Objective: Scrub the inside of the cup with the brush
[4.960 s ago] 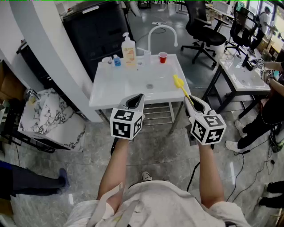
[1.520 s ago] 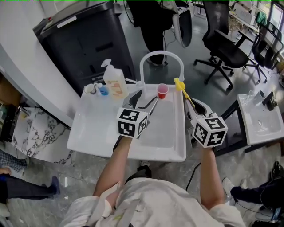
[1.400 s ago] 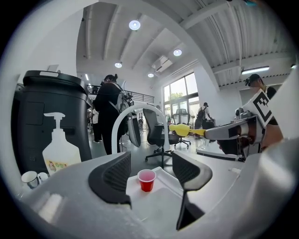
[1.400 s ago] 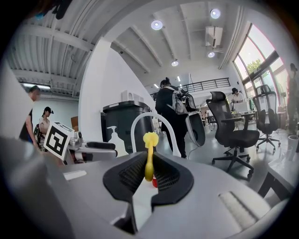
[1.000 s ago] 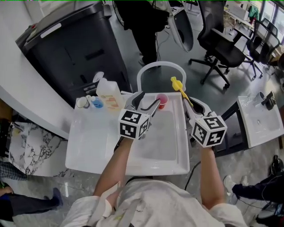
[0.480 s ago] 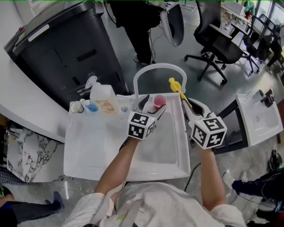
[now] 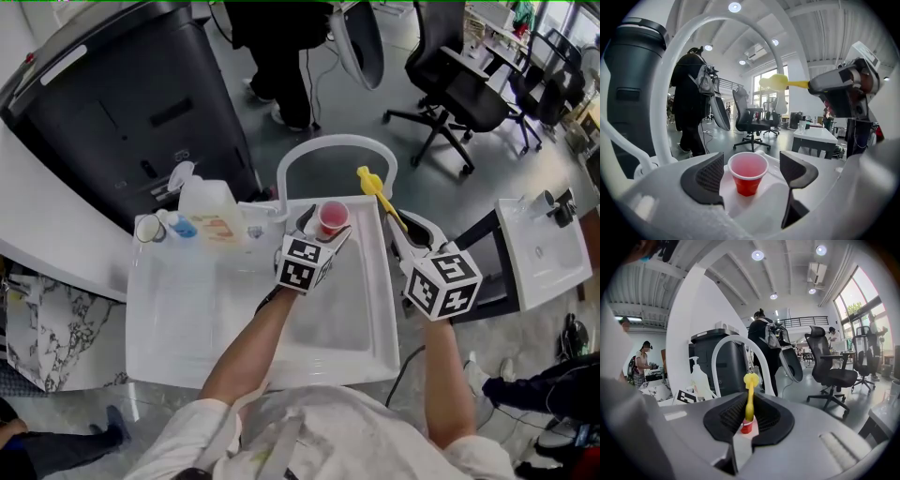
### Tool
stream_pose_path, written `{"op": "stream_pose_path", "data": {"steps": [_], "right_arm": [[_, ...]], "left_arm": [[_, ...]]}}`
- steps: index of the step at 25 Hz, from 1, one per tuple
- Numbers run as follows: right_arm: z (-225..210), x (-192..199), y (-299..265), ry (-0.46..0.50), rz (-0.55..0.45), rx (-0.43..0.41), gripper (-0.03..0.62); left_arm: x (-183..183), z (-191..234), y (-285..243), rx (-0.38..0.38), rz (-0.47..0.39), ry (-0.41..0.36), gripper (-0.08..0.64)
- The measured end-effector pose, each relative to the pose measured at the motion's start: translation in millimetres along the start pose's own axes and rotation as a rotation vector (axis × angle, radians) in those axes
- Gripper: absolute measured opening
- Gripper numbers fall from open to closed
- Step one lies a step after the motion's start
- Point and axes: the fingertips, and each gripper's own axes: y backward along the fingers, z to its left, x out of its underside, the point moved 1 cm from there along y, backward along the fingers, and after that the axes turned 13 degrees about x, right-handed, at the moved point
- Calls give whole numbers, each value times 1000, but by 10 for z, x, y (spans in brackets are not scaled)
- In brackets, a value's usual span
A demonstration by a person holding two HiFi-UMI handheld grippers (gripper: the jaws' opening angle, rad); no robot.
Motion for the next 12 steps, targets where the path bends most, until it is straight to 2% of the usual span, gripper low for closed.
{"op": "stream_pose_path", "data": {"steps": [4,12], "right_arm": [[-44,54,-36,-6,1,24,37],[-52,129,-106,-5,19,28,37]], "left_arm": [[148,108,-73,-14,20,12,379],[321,168,-256,14,60,12,377]]}}
